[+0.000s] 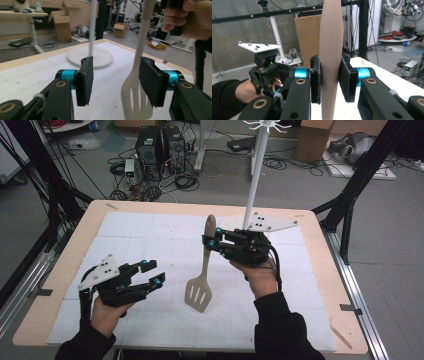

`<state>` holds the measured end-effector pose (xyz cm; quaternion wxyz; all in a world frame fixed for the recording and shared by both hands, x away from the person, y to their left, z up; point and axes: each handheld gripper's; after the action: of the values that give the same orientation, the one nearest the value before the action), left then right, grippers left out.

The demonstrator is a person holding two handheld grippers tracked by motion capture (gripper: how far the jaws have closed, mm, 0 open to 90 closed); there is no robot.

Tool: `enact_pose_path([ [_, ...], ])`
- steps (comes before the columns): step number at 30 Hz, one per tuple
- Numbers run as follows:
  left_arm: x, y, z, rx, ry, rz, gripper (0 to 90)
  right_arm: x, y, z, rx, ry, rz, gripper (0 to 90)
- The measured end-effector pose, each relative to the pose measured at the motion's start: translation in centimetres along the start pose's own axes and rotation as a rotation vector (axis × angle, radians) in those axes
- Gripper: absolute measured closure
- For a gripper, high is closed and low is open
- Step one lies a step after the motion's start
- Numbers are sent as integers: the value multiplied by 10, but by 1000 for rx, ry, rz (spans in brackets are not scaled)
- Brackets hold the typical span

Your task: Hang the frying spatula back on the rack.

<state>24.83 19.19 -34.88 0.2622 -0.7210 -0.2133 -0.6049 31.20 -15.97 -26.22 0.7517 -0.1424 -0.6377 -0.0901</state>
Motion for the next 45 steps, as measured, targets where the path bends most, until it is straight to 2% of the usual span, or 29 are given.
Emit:
enact_pose_path([
  [4,-10,-10,9,28,6,9,366,11,-8,-10,-15,-22,19,735],
  [10,-21,-13,15,48,12,20,196,30,-11,-27,-29,-38,36,734],
  [19,-28,-14,18,70,15,45,211,60,-11,-55,-87,-38,46,735],
  [31,-30,-15,20,72,11,41,214,102,-9,-92,-192,-13,48,735],
  [37,-31,-15,22,72,9,45,215,114,-8,-112,-236,11,52,735],
  [43,-30,-15,23,73,7,38,215,124,-4,-124,-262,23,47,735],
  [45,-30,-16,23,73,8,38,215,126,-4,-128,-276,42,42,735],
])
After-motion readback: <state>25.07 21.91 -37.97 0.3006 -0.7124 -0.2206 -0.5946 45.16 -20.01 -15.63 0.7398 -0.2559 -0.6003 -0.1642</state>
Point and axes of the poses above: each handheld gripper's, and its own axes: y roughly forward along the jaws, x roughly out of its top, z roughly to its left, and after that the axes turned 2 degrees about x, right-handed
